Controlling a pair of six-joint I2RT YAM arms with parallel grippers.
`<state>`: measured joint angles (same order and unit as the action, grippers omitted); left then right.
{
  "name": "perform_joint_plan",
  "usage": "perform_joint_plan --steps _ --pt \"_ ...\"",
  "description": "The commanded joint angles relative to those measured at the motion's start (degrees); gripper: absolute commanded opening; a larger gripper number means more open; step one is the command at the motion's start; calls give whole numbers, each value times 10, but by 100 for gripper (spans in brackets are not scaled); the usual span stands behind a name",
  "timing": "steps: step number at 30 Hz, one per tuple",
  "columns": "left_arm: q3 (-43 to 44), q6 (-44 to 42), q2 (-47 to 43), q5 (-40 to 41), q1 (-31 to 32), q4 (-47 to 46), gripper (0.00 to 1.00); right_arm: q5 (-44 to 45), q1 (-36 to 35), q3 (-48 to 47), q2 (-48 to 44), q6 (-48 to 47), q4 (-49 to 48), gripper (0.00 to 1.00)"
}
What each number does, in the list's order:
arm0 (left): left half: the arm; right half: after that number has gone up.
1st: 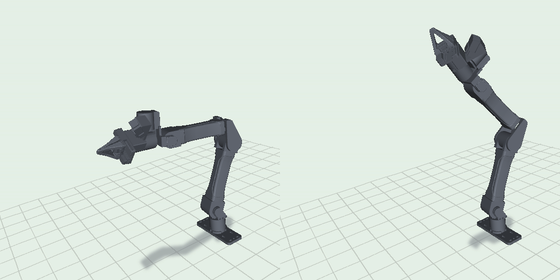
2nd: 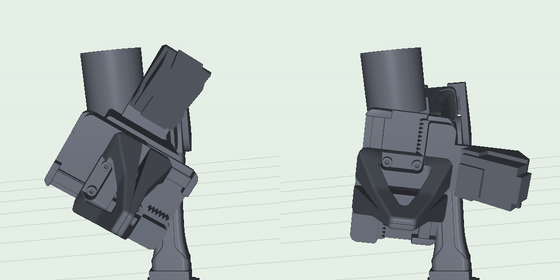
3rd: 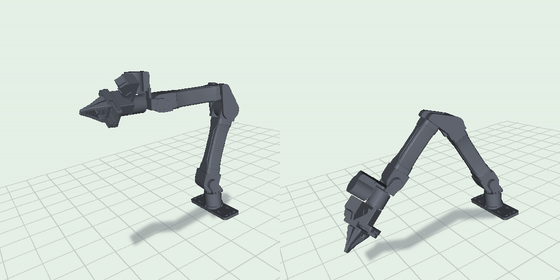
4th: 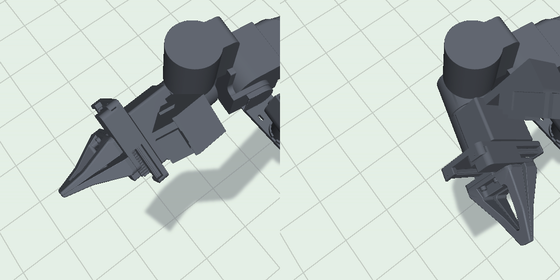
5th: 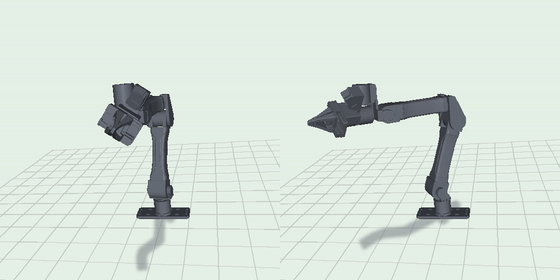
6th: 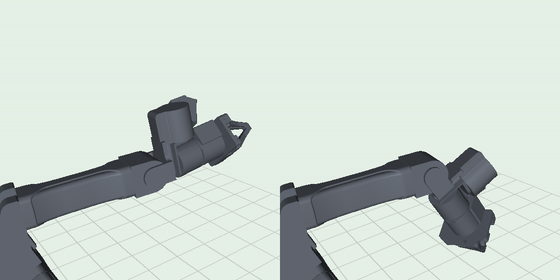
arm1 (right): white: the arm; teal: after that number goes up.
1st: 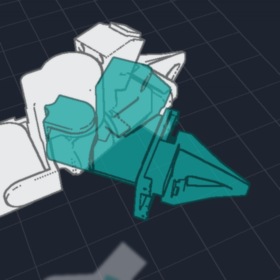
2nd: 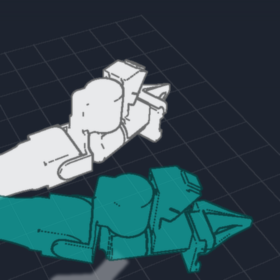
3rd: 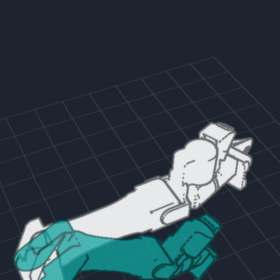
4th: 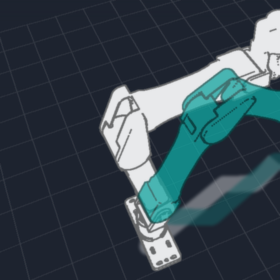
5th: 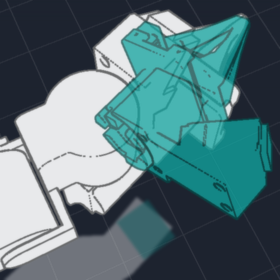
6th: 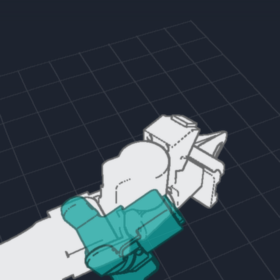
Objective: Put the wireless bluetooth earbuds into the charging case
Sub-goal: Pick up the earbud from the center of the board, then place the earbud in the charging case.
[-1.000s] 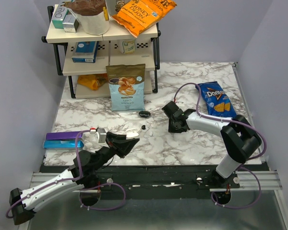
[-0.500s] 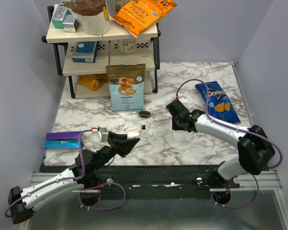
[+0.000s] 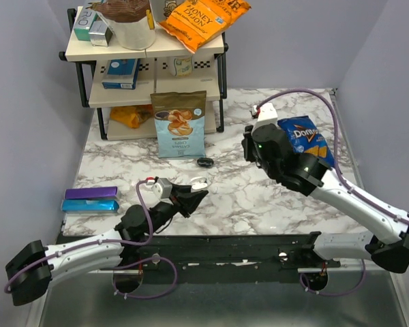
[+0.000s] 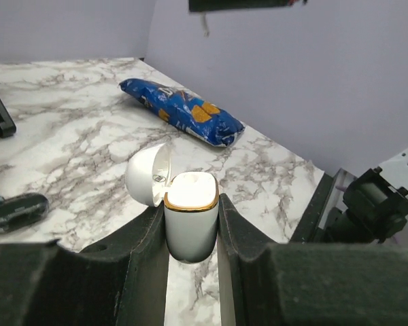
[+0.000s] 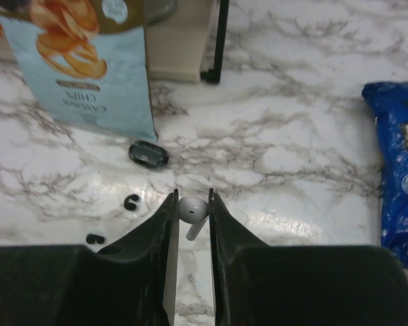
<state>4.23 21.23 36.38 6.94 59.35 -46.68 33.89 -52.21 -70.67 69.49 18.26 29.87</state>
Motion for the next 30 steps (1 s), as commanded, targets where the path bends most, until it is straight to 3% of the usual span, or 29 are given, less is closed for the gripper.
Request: perform_joint_plan --steps 1,6,12,22,30 --pt "56 -80 90 -20 -1 -201 0 42 -22 -56 -24 -94 6 1" --pt "132 -99 218 -111 -27 -330 0 45 -44 -111 -40 -139 10 1" --pt "201 -20 345 -227 -91 -479 0 33 -65 -147 -72 -164 7 1" --pt "285 34 398 -292 -121 -501 0 -3 -97 -134 -106 -192 -23 1" --pt "353 50 425 -317 -123 -498 0 -5 -120 -96 -125 -248 -139 1"
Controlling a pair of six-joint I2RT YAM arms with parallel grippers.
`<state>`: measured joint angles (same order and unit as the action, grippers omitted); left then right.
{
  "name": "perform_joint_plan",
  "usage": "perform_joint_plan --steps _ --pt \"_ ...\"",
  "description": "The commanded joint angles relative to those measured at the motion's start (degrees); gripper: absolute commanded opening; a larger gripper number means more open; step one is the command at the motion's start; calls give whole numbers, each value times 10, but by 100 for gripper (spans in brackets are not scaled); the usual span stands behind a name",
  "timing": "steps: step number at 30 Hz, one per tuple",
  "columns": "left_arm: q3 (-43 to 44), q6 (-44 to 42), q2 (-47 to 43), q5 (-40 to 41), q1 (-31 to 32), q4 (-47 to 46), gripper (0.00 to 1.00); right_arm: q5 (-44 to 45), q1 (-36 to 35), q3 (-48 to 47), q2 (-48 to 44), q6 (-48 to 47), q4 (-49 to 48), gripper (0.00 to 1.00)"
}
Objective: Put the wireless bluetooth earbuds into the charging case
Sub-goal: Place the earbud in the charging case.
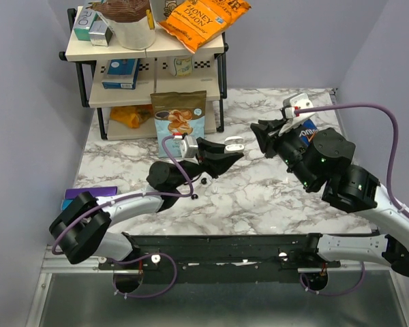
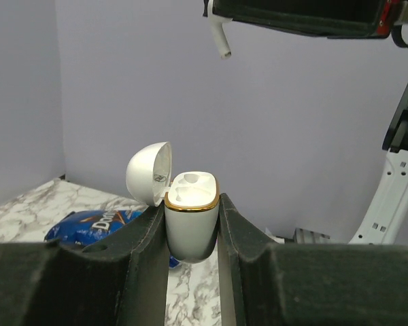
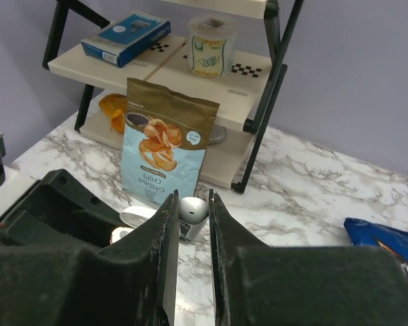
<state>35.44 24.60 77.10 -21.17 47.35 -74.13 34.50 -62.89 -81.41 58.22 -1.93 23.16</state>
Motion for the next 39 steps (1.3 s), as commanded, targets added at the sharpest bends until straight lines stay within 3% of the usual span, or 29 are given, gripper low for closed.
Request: perform_joint_plan --steps 1,13,39 --pt "48 19 22 -41 -3 -224 0 -8 -17 7 -10 -60 -77 1" --pt "125 8 40 -63 -9 -183 0 -4 -40 24 -3 -119 -140 1" --pt "133 -17 17 -70 -11 -139 0 9 -46 72 -13 -106 -146 1"
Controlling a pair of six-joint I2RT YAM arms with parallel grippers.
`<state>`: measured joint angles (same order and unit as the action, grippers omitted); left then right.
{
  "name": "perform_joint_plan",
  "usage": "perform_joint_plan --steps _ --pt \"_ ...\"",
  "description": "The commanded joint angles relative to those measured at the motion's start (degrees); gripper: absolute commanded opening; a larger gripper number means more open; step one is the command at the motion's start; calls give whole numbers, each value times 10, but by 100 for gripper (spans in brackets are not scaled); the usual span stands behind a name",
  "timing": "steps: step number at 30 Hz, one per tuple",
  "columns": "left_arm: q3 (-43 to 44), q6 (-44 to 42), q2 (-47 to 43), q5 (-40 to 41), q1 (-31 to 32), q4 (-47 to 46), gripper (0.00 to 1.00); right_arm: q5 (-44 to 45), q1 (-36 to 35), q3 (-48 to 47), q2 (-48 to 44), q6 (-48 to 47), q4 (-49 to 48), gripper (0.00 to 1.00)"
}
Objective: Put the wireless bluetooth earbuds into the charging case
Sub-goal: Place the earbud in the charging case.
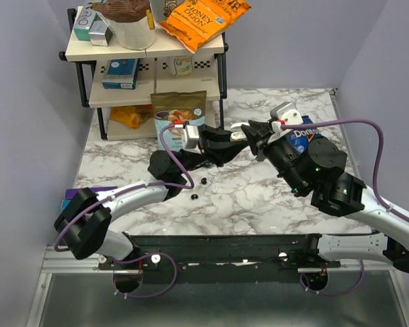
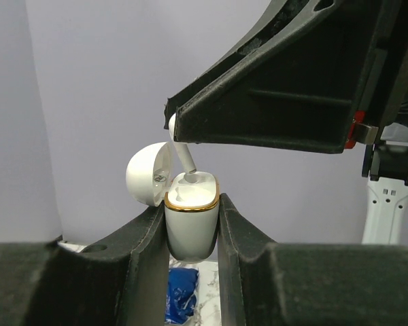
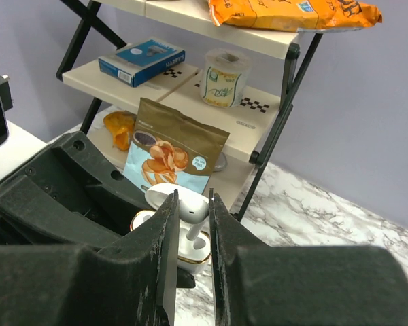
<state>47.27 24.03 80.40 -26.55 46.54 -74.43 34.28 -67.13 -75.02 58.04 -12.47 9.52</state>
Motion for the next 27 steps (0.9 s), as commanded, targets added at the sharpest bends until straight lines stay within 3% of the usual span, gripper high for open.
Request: perform_joint_plan --steps 1,27 --pt "16 -13 -16 -16 -3 -135 0 13 -5 9 -12 -2 -10 1" --pt "20 -24 -22 -10 -4 -117 0 -8 -8 18 -12 4 21 2"
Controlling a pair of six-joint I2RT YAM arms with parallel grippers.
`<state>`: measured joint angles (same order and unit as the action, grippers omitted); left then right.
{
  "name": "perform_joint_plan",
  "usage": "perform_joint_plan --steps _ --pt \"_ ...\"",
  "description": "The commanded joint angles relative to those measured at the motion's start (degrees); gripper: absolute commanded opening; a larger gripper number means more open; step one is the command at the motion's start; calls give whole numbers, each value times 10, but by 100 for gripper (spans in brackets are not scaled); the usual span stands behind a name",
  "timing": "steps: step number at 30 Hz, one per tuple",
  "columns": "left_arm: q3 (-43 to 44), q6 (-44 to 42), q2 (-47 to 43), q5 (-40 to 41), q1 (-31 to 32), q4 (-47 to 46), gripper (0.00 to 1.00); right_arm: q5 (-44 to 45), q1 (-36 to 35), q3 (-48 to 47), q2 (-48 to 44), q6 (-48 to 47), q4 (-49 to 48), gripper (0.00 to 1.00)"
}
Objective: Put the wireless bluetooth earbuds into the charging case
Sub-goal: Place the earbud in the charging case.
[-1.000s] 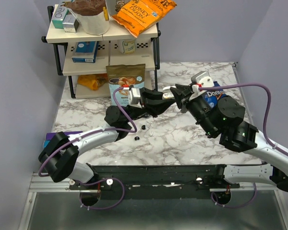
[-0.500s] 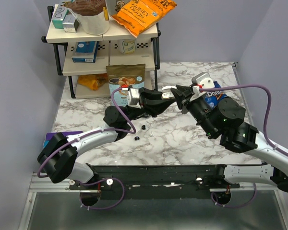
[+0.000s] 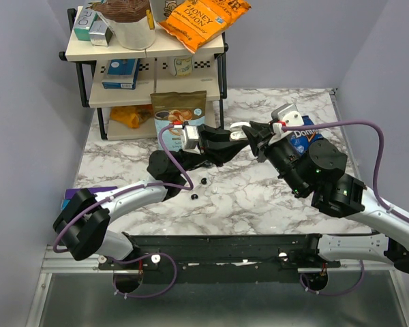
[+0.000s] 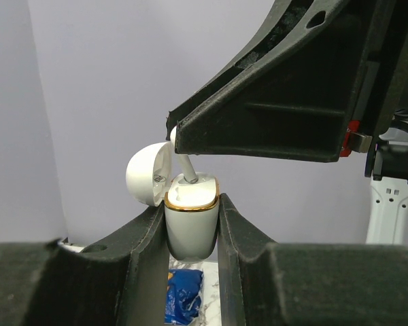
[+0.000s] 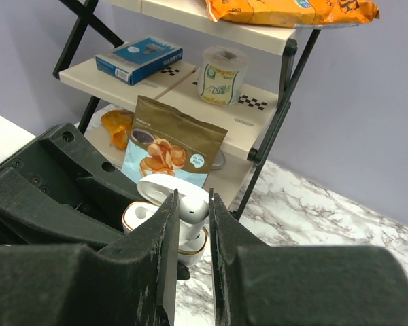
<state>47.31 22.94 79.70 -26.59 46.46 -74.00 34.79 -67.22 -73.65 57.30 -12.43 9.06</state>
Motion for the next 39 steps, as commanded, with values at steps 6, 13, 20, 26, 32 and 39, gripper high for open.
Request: perform_joint_plan --steps 6,13,20,26,32,39 --pt "21 -14 -14 -7 -4 -120 0 -18 -6 -2 -1 5 35 9" --pt "20 -15 -13 -6 -4 -121 0 -17 -8 -5 2 8 41 30" --pt "17 -16 -14 -1 -5 -121 0 -14 -8 -10 7 8 41 41" --pt "15 -16 -14 -1 -5 -122 0 -2 -8 -14 10 10 40 46" --pt "9 -16 -14 1 -6 -125 0 13 -8 -35 -3 33 37 54" --pt "-11 -18 -18 7 -10 -127 0 12 -8 -51 -59 57 33 62"
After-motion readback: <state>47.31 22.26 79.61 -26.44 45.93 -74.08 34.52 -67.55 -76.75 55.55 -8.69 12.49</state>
